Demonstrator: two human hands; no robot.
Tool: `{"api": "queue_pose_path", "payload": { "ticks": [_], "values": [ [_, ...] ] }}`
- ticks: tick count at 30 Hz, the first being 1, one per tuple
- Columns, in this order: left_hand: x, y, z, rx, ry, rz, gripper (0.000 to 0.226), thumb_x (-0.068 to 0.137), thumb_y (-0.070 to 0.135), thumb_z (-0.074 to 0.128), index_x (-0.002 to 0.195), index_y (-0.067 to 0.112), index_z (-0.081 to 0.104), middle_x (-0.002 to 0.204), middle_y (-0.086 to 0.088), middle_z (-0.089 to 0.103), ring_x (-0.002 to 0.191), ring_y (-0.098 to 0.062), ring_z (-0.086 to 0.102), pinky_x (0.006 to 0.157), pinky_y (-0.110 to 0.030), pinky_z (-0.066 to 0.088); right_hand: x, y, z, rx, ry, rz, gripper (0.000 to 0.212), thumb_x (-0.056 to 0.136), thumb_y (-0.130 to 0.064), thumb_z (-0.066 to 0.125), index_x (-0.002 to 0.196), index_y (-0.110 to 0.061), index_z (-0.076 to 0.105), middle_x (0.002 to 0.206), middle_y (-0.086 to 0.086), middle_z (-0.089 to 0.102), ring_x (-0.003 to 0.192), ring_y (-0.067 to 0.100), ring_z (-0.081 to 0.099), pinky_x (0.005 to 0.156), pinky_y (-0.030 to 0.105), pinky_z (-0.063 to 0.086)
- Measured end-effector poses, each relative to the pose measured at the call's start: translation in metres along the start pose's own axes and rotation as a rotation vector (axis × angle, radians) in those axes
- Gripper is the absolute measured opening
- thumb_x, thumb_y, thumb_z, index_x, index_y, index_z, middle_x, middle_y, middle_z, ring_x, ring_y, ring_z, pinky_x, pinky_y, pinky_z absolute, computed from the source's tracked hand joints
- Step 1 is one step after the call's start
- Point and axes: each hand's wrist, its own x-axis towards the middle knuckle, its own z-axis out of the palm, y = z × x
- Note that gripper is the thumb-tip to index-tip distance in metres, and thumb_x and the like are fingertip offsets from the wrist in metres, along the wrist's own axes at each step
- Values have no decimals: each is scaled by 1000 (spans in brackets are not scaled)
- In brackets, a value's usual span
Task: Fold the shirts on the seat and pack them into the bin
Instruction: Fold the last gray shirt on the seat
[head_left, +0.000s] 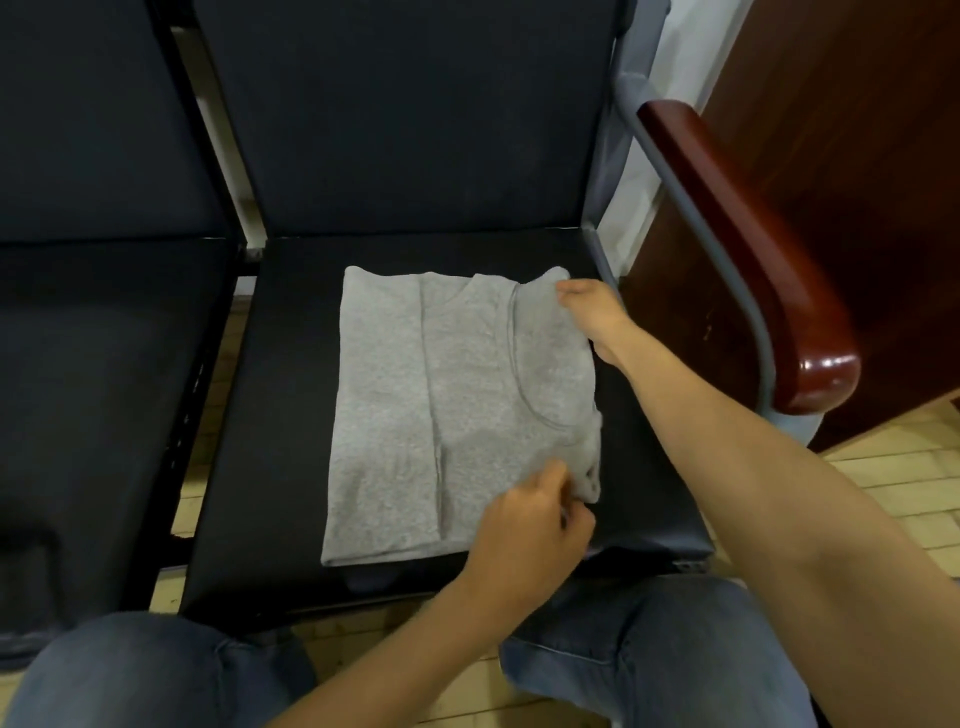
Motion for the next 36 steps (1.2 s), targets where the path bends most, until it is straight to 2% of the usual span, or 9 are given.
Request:
{"api": "queue_pose_path", "payload": {
  "ticks": [3,5,8,12,18,21,26,32,36],
  "values": [
    [-16,-13,-30,-52,-23,-153,20,85,27,53,71,21,41,60,7,47,58,-11,45,58,-25,36,-6,-22,20,47,-63,-10,32,98,-24,51,125,-11,58,113,4,60,98,17,57,91,31,48],
    [-22,-26,-48,116,6,-138,22,80,40,44,70,21,42,75,9,47,77,-11,43,71,-25,36,-6,-38,44,6,-78,-24,37,94,-23,56,129,-10,57,120,3,59,105,19,56,96,33,47],
    [-27,-48,-66,293,-36,-227,32,82,46,42,81,18,59,98,7,46,100,-13,38,91,-24,34,-10,-54,84,-174,-124,-90,35,94,-21,53,126,-6,59,121,11,61,108,27,59,98,38,48],
    [-30,-60,-72,391,-108,-263,30,87,44,50,100,19,59,110,4,41,110,-18,31,92,-25,25,-22,-54,120,-396,-243,-184,34,98,-21,49,128,-9,58,134,10,53,121,27,51,104,35,41],
    [-36,-60,-61,275,95,-129,60,78,56,46,125,18,42,112,3,47,102,-17,44,91,-30,39,-43,-37,123,-306,-1,-554,28,100,-12,42,114,-4,65,120,13,59,108,18,53,91,17,37],
    [-30,-61,-65,90,80,-227,42,93,50,39,124,23,46,112,8,51,104,-12,45,97,-27,36,-43,-20,120,-464,20,-616,26,99,-9,43,115,-3,63,122,12,55,110,22,52,84,13,35],
    [-14,-66,-67,35,133,-326,18,94,37,53,108,26,51,79,11,59,81,-9,55,88,-24,34,-25,-4,119,-584,125,-508,22,95,-20,51,109,-5,59,115,12,54,110,27,50,85,37,47],
    [-13,-70,-63,38,133,-331,22,90,35,58,109,28,50,72,10,64,79,-7,57,89,-23,30,-14,-15,138,-789,166,-572,40,92,-41,56,107,-4,58,109,12,59,110,27,50,91,40,44],
    [-16,-68,-62,-5,145,-338,20,92,41,54,105,28,46,73,10,61,79,-9,55,90,-25,34,-6,-20,142,-827,206,-563,29,95,-27,47,101,-1,58,99,16,64,98,31,58,84,42,47]
  ]
}}
